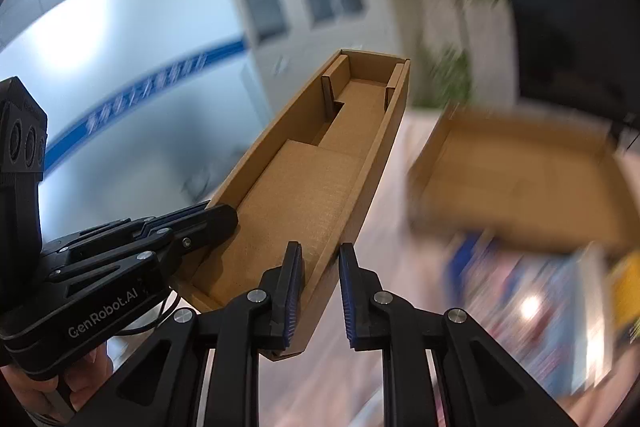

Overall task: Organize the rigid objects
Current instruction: 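Grasp the narrow cardboard tray with the left tool and place it inside the open box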

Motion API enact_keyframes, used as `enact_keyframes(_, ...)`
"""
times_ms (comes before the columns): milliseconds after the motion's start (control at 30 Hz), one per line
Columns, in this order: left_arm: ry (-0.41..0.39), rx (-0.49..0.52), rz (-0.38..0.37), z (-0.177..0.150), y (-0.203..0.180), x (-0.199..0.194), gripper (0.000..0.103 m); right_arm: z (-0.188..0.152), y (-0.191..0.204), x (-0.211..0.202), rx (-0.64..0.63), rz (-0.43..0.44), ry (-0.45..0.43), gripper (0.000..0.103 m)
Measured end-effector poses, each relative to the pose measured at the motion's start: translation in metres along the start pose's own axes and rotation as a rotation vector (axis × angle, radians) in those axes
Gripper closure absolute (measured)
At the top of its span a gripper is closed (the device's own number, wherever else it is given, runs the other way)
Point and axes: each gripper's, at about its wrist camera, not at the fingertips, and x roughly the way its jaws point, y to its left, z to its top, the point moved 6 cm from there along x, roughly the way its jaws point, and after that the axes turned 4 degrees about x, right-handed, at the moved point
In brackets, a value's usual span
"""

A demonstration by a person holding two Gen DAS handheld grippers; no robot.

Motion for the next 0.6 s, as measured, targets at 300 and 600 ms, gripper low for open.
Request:
enact_keyframes(300, 0.155, 0.086, -0.090, 0.086, -0.036, 0.174, 0.094, 0.125, -0.150, 0.069, 0.185, -0.124, 0.096, 0.087)
enact_keyframes(600, 0.456, 0.044, -0.026, 0.005, -0.005, 0.295, 0.097, 0.070, -0.235, 0.217, 0.373, -0.092, 0.420, 0.088)
